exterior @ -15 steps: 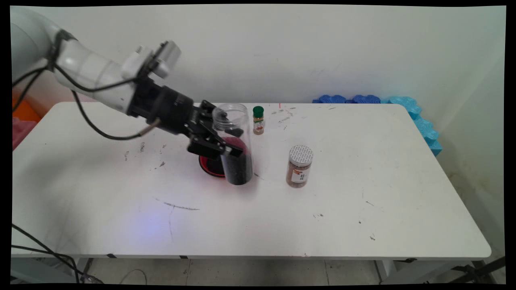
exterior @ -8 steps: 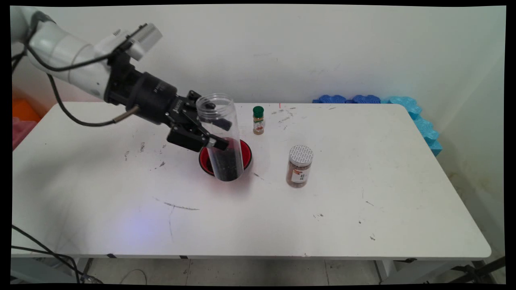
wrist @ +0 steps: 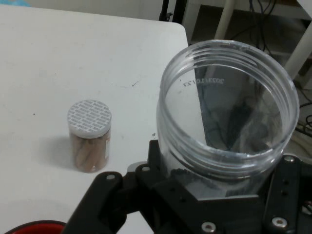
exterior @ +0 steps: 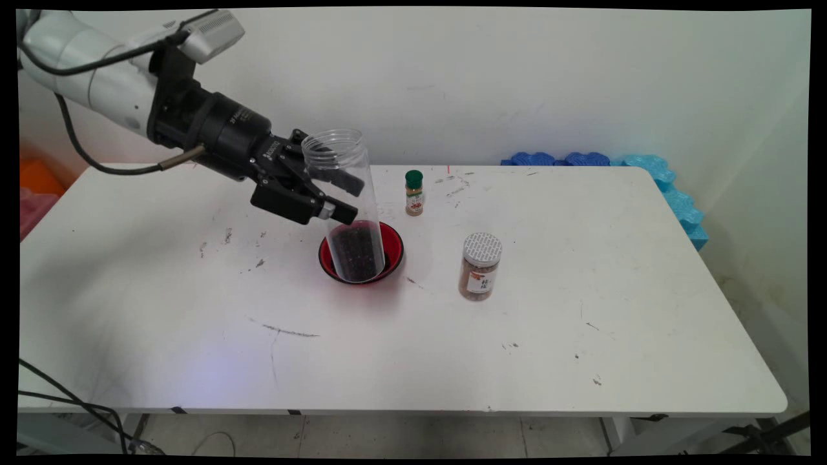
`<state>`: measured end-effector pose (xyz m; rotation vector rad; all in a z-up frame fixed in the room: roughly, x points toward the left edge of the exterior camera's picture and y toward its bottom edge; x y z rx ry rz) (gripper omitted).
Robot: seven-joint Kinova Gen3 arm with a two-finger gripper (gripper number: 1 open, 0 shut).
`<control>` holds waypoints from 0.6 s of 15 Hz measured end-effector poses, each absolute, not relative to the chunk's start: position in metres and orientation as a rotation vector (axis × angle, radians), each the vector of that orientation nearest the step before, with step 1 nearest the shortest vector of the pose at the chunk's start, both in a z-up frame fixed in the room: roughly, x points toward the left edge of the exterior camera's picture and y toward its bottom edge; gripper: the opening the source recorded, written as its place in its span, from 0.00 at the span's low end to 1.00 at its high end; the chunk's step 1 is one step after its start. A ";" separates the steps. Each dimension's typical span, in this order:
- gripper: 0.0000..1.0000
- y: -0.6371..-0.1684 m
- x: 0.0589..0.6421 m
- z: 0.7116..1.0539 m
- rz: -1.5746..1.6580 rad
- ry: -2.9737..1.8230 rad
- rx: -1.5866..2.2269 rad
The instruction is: Pour the black seasoning powder in the red bowl
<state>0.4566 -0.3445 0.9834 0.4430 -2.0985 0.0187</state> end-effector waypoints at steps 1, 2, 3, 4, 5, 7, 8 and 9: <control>0.00 -0.346 0.457 0.984 0.009 -2.097 0.446; 0.00 -0.347 0.458 0.985 -0.009 -2.096 0.457; 0.00 -0.347 0.458 0.985 -0.021 -2.094 0.465; 0.00 -0.349 0.458 0.986 -0.039 -2.090 0.480; 0.00 -0.350 0.457 0.987 -0.050 -2.087 0.490; 0.00 -0.353 0.457 0.987 -0.079 -2.073 0.529; 0.00 -0.355 0.457 0.987 -0.096 -2.062 0.555; 0.00 -0.357 0.457 0.987 -0.117 -2.046 0.588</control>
